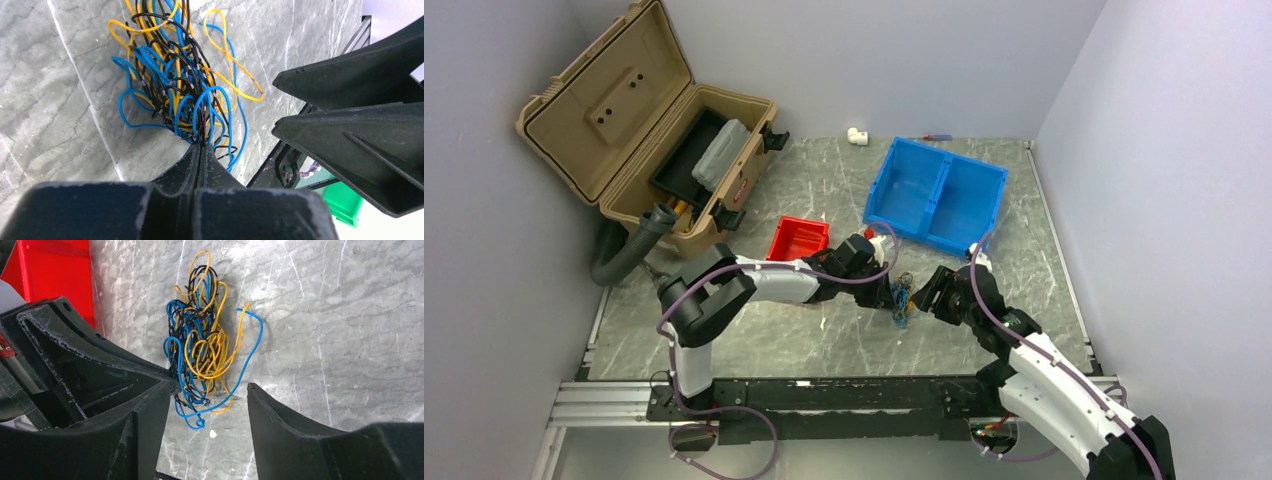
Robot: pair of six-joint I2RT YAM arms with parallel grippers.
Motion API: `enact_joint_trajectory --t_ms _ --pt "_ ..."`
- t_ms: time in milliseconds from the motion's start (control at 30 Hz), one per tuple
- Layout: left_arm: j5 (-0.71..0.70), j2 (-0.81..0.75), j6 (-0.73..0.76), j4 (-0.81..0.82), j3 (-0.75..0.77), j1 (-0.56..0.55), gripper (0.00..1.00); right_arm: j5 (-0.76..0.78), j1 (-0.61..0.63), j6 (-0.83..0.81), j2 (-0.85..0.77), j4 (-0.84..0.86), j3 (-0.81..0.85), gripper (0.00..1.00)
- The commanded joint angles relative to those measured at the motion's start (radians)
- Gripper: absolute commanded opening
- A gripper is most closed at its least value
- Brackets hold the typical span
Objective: Untangle the cables
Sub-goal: Untie the cable.
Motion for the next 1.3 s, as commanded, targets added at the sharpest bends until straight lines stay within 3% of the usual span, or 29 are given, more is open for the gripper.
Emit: enact_joint_trajectory --t_ms 0,267,633,900,1033,1167,1233,1267 --pt "0.032 -0.032 0.023 0.034 0.016 -0.001 0.0 -0.011 -0.003 -0.006 0.003 0.039 0.001 0.61" --pt "0.171 -0.099 0.002 0.248 -0.107 0.028 0.0 -0.191 -0.004 -0.024 0.029 0.164 -0.03 0.66" --pt "0.194 -0.104 -0.01 0.274 -0.13 0.034 0.0 -0.194 -0.005 -0.017 0.022 0.184 -0.05 0.66" --pt "0.18 -0.072 0.013 0.235 -0.125 0.034 0.0 -0.205 -0.005 -0.02 0.126 0.222 -0.058 0.63" --pt "0.172 -0.07 0.023 0.216 -0.128 0.032 0.0 -0.211 -0.005 -0.012 0.167 0.266 -0.076 0.53" --pt "0.163 -0.065 0.023 0.212 -0.134 0.032 0.0 -0.196 -0.005 -0.012 0.196 0.277 -0.084 0.28" --pt "0.159 -0.063 0.028 0.2 -0.132 0.032 0.0 -0.197 -0.006 -0.016 0.2 0.278 -0.085 0.27" --pt "0.156 -0.061 0.033 0.191 -0.128 0.032 0.0 -0.196 -0.005 -0.017 0.2 0.277 -0.086 0.21"
